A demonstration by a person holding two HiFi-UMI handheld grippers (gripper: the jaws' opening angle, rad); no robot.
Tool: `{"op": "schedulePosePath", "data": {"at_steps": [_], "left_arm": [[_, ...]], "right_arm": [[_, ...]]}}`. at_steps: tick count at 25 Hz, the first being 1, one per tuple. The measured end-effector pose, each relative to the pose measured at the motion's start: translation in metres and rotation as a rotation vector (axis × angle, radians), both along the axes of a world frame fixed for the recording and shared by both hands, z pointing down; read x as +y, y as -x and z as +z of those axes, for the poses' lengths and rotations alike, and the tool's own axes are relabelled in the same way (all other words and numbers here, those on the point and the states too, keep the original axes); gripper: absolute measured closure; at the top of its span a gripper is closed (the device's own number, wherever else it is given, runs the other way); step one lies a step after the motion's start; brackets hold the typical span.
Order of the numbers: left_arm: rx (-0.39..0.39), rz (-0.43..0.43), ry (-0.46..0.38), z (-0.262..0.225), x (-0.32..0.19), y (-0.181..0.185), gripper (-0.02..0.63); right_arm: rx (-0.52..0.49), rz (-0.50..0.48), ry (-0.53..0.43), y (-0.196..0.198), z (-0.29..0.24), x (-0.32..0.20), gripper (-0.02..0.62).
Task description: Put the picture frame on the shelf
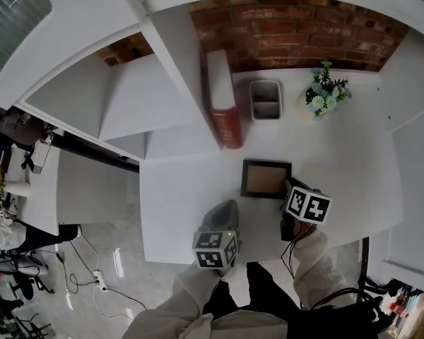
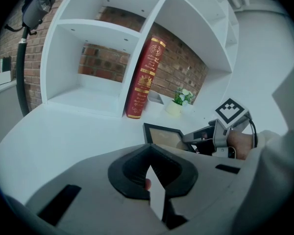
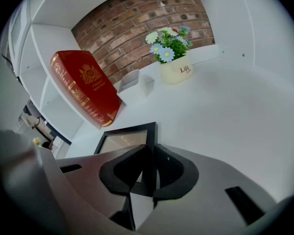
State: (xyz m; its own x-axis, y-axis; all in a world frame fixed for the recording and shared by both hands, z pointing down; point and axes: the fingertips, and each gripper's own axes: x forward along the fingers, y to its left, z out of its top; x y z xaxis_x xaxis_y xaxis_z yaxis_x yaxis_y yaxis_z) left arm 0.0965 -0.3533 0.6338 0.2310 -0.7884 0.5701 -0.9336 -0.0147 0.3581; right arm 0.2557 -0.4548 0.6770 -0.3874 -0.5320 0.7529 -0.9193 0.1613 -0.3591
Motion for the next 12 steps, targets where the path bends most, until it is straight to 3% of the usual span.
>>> {"op": "schedulePosePath", "data": {"at_steps": [12], "left_arm": [[-0.023,-0.019,-0.025,-0.018,0.014,0.018,0.603]], "right_arm": [[-0.028,0.027,-0.045,0.007,-0.025,0.016,0.520]]}}
